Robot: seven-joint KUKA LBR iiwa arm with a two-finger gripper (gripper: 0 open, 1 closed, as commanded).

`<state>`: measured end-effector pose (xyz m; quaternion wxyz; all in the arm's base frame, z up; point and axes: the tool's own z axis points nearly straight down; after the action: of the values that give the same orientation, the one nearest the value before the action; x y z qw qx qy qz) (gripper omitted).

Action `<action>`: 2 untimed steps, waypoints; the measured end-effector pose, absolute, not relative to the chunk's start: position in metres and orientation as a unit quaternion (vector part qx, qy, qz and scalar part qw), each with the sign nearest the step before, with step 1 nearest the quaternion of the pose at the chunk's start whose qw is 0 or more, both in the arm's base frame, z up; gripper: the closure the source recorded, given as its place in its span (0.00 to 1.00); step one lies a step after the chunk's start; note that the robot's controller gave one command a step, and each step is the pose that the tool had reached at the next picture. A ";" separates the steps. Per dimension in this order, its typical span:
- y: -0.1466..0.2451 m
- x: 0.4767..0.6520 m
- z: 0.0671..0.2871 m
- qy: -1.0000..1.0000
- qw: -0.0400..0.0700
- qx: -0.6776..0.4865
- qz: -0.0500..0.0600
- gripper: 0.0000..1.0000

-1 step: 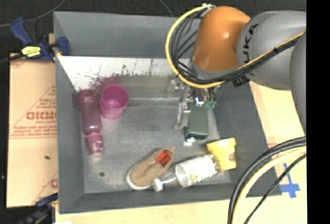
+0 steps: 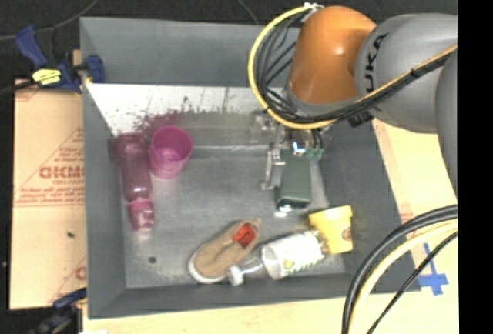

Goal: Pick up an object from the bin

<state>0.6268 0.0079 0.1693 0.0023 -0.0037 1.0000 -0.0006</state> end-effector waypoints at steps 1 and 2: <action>-0.025 0.560 0.079 0.999 -0.005 0.032 0.000 0.00; -0.040 0.609 0.071 0.999 0.005 0.036 -0.001 1.00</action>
Offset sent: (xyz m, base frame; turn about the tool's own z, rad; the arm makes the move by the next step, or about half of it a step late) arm -0.0191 -0.0467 -0.0993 0.0780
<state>0.6091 -0.0401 0.0713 0.0048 0.0356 0.9994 -0.0011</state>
